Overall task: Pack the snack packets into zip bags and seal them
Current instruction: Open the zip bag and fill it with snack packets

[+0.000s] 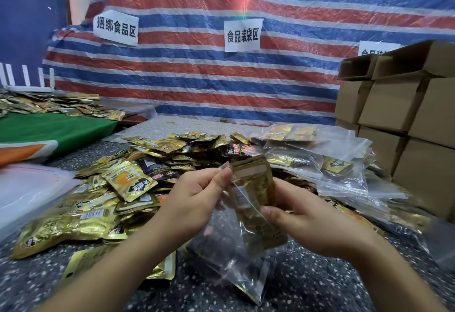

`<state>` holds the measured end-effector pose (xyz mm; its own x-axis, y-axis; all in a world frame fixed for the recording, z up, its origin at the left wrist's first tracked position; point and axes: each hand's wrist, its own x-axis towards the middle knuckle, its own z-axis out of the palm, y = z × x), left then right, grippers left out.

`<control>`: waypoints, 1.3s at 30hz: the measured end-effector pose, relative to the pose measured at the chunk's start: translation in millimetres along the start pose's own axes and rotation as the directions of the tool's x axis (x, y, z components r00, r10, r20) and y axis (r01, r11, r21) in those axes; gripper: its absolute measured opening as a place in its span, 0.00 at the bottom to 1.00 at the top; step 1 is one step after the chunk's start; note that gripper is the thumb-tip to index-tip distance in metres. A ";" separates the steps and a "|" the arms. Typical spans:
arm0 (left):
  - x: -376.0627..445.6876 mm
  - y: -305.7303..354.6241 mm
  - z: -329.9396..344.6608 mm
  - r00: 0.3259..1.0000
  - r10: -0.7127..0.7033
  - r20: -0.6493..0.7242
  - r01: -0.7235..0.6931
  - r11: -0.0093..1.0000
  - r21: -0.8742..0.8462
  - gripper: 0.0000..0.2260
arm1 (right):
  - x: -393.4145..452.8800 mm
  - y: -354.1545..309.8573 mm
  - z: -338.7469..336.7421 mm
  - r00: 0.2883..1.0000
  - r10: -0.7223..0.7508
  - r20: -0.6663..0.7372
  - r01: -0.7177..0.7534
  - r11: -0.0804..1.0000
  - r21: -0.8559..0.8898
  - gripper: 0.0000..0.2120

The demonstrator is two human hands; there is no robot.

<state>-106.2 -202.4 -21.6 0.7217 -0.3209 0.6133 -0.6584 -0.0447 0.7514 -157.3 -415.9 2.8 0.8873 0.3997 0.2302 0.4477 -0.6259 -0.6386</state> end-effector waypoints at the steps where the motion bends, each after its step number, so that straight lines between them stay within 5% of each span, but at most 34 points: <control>1: -0.6 0.9 0.4 1.000 0.002 0.005 -0.002 1.000 0.012 0.17 | -0.2 -2.0 0.2 1.000 0.016 0.018 -0.016 1.000 -0.016 0.16; 10: -5.3 -4.9 6.1 0.997 0.006 0.082 -0.021 0.983 0.184 0.15 | -1.4 -12.1 6.2 0.987 0.085 0.138 -0.039 0.951 -0.306 0.08; 16: 0.8 -2.6 -1.8 0.994 0.017 -0.109 -0.004 0.993 0.114 0.16 | 2.0 -11.0 2.2 0.939 -0.083 -0.334 0.013 0.978 -0.208 0.03; 19: 1.0 0.1 1.0 0.993 -0.003 -0.122 0.012 0.997 0.073 0.19 | 3.4 -14.3 7.0 0.908 -0.188 -0.374 0.106 0.968 -0.227 0.06; 21: 1.7 2.4 0.7 0.991 -0.021 -0.129 0.019 1.000 -0.016 0.19 | 3.0 -13.8 9.4 0.901 -0.204 -0.384 0.151 0.975 -0.162 0.11; 25: 2.7 6.4 -3.2 0.972 -0.045 -0.230 0.016 0.992 -0.128 0.20 | 2.1 -5.8 5.4 0.944 0.027 -0.328 0.029 0.986 0.166 0.26; 29: 4.0 9.4 -5.5 0.954 -0.045 -0.297 -0.014 0.981 -0.195 0.20 | 5.3 0.4 3.5 0.929 0.195 -0.316 -0.050 0.909 0.414 0.21; 32: 4.6 14.3 -7.6 0.946 -0.061 -0.317 -0.022 0.968 -0.251 0.18 | 6.4 -1.7 8.8 0.955 0.119 -0.271 0.022 0.885 0.465 0.09; 39: 5.2 32.1 -12.9 0.948 0.007 -0.318 -0.100 0.955 -0.279 0.17 | 3.3 -19.4 7.6 0.854 -0.048 -0.518 0.307 0.850 0.429 0.12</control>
<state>-120.8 -193.3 8.9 0.7477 -0.0041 0.6640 -0.6416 0.2532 0.7241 -163.9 -397.4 10.3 0.7940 0.0247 0.6075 0.6055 -0.1220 -0.7864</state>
